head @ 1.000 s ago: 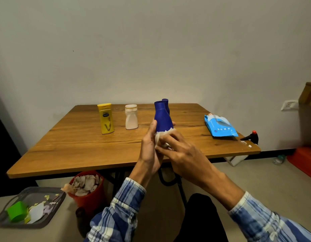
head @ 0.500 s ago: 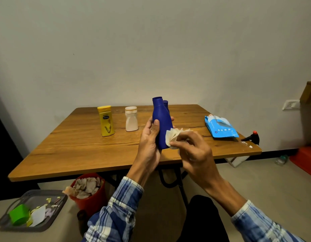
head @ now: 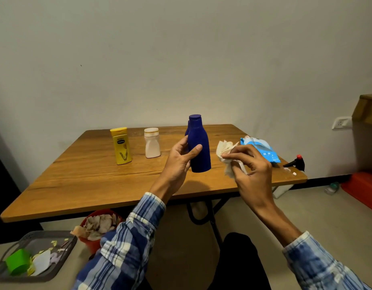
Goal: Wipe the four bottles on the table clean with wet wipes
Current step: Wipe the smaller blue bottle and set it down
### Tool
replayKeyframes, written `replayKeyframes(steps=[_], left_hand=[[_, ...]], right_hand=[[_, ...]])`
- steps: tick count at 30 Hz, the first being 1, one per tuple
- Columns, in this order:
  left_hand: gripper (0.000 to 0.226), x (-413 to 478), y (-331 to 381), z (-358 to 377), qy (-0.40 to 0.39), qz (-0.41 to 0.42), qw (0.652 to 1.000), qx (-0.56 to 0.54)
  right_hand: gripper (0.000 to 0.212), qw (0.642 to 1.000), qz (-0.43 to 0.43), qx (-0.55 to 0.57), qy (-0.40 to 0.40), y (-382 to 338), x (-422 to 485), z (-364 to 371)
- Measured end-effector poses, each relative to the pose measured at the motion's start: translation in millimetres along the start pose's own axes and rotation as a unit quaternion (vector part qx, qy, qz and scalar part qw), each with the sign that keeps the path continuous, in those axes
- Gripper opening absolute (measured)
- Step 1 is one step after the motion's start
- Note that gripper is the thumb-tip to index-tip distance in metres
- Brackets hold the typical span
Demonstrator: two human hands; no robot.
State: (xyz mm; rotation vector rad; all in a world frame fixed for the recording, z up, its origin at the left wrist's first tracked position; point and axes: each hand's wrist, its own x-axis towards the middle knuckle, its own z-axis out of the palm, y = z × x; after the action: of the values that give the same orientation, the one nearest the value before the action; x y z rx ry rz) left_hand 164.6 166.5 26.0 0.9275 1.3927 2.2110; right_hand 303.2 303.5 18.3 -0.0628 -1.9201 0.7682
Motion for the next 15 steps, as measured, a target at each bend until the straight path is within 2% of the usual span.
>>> replayKeyframes(steps=[5, 11, 15], left_hand=[[0.035, 26, -11, 6, 0.013, 0.006, 0.998, 0.069], [0.047, 59, -30, 9, 0.037, 0.012, 0.992, 0.116], [0.047, 84, -46, 11, 0.048, -0.001, 0.989, 0.140]], right_hand=[[0.024, 0.999, 0.021, 0.023, 0.018, 9, 8, 2], [0.022, 0.998, 0.032, 0.025, 0.042, 31, 25, 8], [0.022, 0.998, 0.047, 0.020, 0.049, 47, 36, 14]])
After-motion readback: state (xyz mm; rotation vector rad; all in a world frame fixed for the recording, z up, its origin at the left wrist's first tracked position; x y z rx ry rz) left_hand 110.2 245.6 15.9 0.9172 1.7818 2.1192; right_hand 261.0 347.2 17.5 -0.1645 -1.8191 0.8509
